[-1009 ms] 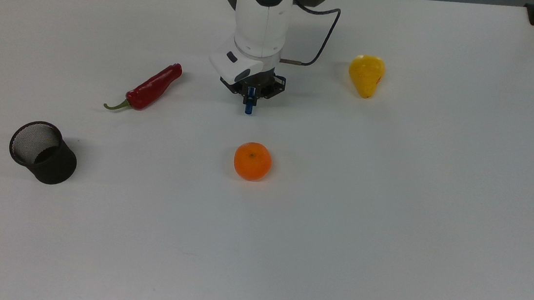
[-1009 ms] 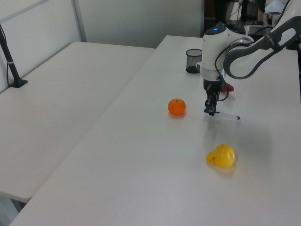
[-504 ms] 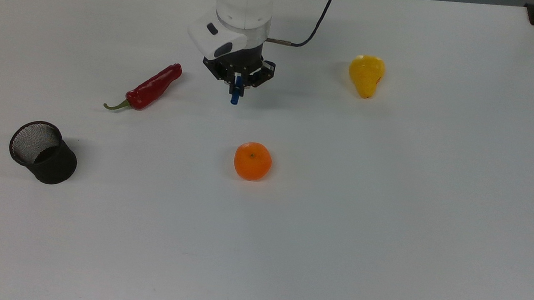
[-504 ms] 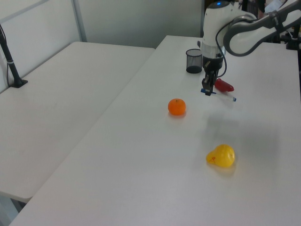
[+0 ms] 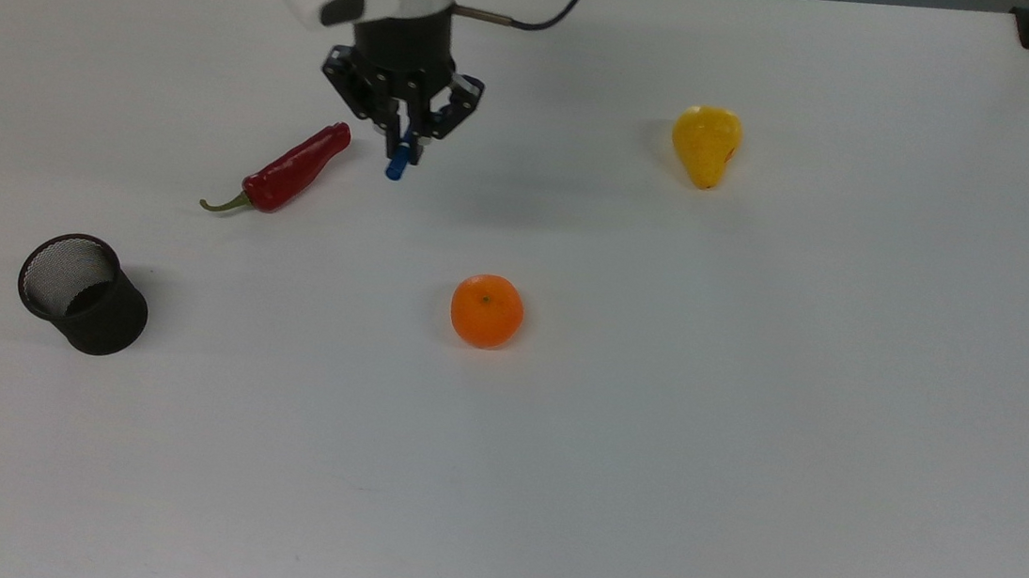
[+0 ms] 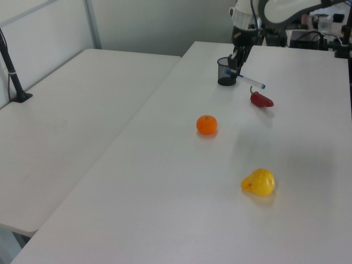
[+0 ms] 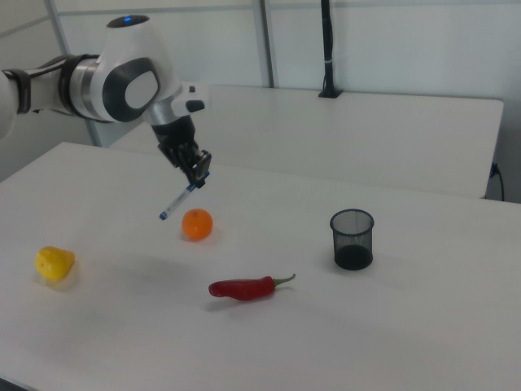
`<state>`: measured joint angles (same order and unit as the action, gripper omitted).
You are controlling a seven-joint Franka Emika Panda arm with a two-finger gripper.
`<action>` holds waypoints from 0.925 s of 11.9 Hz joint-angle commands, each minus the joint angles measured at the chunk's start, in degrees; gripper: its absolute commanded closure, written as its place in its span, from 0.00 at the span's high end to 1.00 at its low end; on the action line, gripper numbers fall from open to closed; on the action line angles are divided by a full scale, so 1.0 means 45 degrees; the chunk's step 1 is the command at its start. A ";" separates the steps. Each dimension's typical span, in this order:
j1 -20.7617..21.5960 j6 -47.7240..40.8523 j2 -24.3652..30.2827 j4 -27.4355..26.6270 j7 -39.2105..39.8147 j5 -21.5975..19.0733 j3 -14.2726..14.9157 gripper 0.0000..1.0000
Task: Place marker
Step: 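Carry the held marker over the black mesh pen cup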
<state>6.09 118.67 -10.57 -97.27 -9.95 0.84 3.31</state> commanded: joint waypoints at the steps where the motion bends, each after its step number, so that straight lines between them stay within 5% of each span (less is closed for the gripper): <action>1: -0.0025 -0.0220 0.0084 0.0950 0.1095 -0.0849 0.1019 0.00; 6: -0.0240 0.3017 -0.0053 0.1070 0.1450 -0.0909 0.2211 0.00; 11: -0.0708 0.5810 -0.0579 0.1011 0.1314 -0.1007 0.2565 0.01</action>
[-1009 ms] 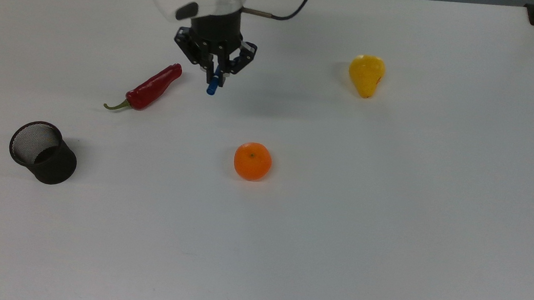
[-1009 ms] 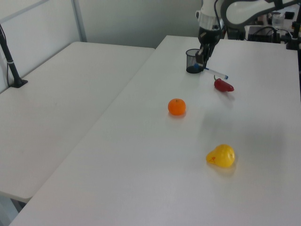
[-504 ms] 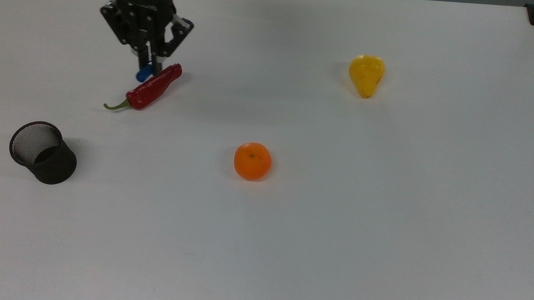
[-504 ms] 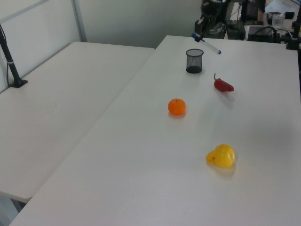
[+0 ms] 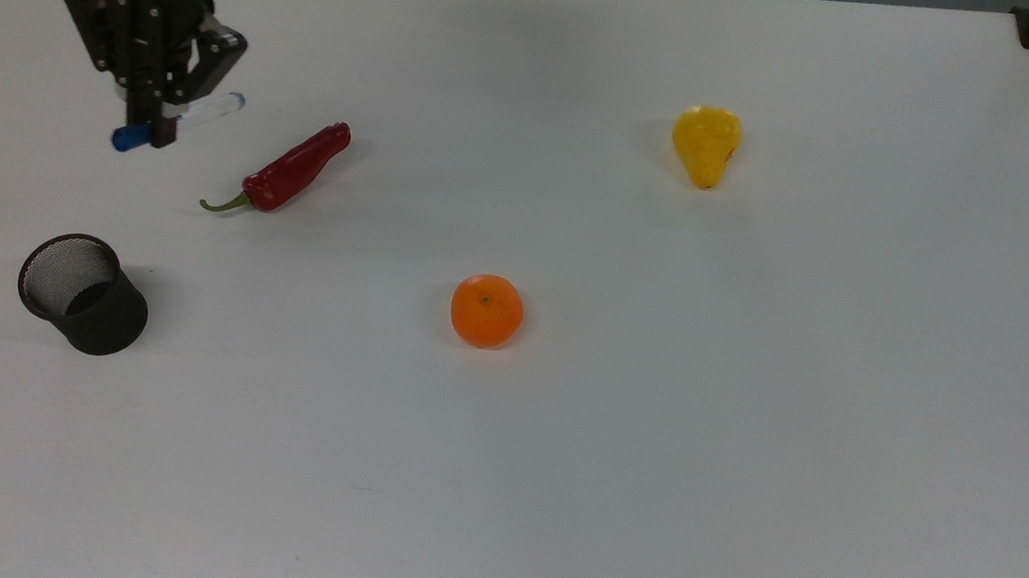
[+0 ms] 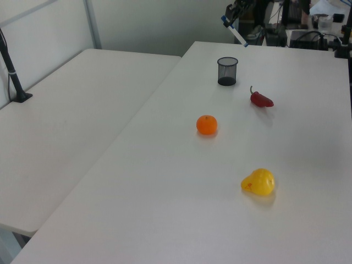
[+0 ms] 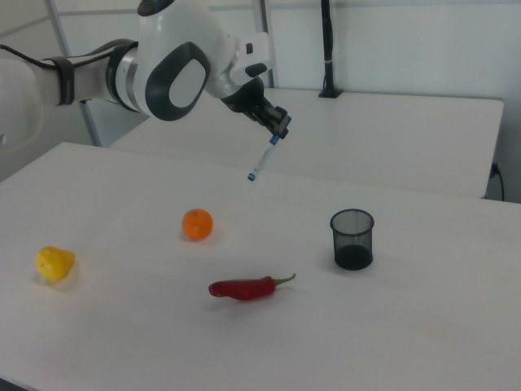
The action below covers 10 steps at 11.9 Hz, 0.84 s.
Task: Place marker
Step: 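Carry the held marker over the black mesh pen cup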
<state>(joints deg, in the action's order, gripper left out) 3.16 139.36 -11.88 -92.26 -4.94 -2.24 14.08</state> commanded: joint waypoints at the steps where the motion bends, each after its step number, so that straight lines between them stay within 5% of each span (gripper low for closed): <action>1: -0.0329 0.1993 -0.0366 -0.0277 0.0180 -0.0341 0.0191 0.01; 10: -0.1269 0.6743 -0.2826 -0.0337 0.0180 -0.0400 0.0348 0.01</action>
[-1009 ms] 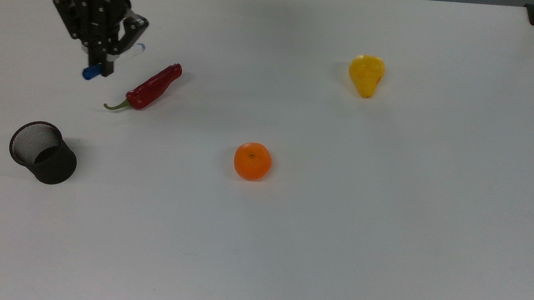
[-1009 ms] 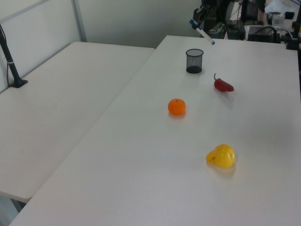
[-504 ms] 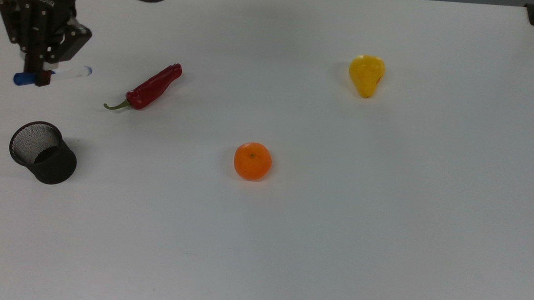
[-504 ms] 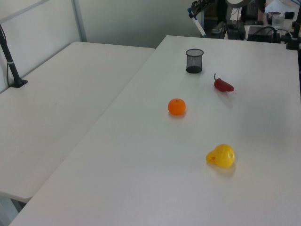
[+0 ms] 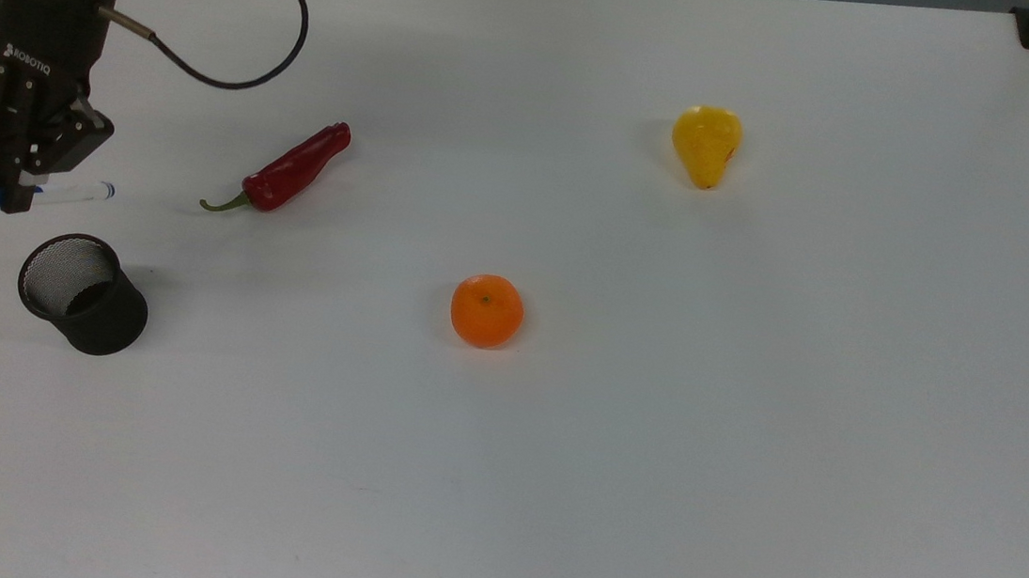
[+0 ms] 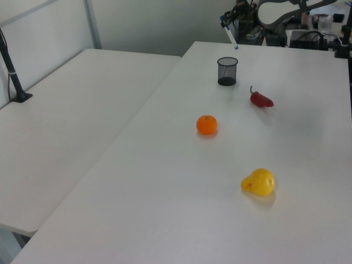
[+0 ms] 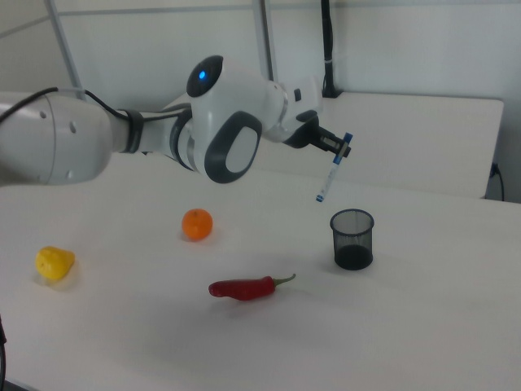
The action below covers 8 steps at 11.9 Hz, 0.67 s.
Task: Place marker
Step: 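Carry the held marker over the black mesh pen cup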
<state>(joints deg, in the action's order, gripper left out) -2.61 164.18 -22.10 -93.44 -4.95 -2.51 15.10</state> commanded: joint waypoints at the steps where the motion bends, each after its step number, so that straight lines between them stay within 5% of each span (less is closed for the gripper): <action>1: -0.0084 0.1598 -0.0771 -0.0056 0.0182 -0.0457 0.0141 0.01; 8: -0.0378 0.3279 -0.1962 0.0023 0.0182 -0.0497 0.0141 0.01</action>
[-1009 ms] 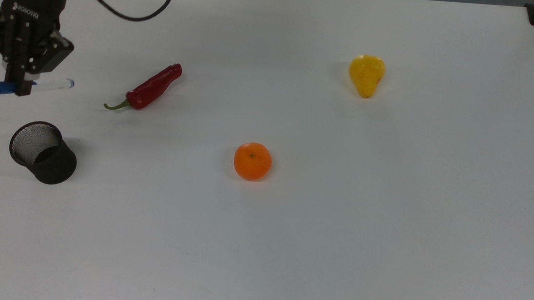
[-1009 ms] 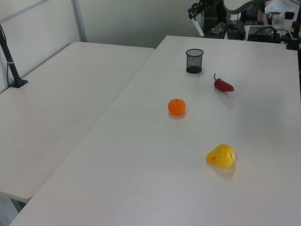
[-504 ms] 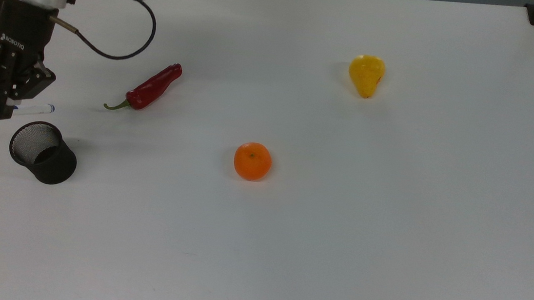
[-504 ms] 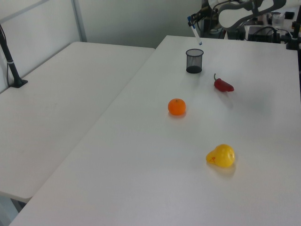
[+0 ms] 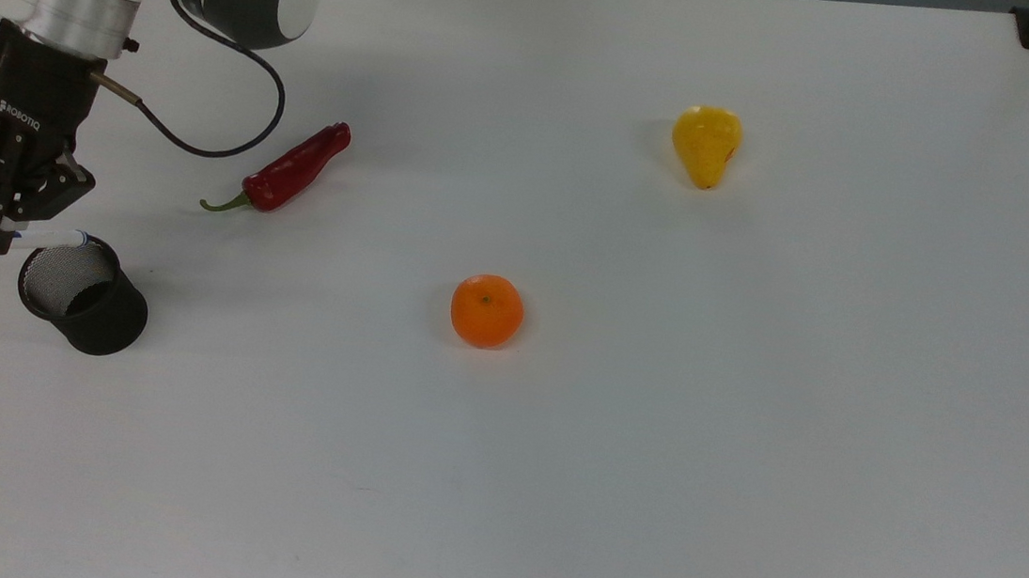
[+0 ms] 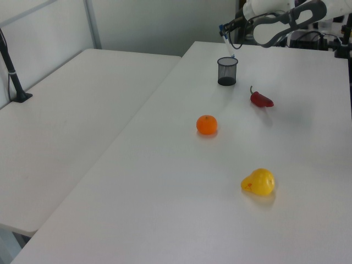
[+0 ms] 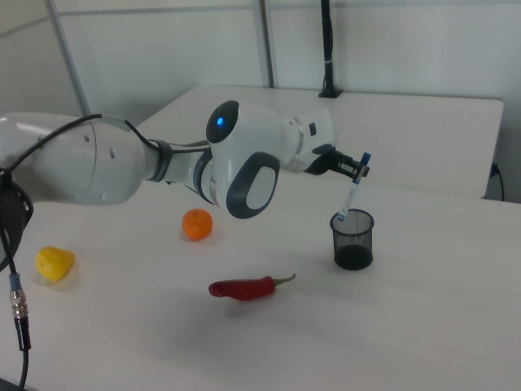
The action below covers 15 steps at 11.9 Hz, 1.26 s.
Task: Place marker
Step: 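Lower the marker into the pen cup and open the gripper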
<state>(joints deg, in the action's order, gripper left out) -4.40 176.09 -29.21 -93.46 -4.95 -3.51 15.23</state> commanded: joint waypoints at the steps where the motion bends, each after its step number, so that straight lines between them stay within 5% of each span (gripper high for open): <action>1: -0.0036 0.1098 -0.0578 0.0104 0.0183 -0.0274 0.0113 0.01; 9: -0.0057 0.1395 -0.1244 0.0144 0.0202 -0.0254 0.0113 0.07; 15: 0.0021 0.1415 -0.1224 0.0105 0.0202 -0.0235 0.0093 0.40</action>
<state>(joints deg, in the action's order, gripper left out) -5.04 181.18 -34.51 -93.18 -4.95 -3.51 15.23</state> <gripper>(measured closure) 0.718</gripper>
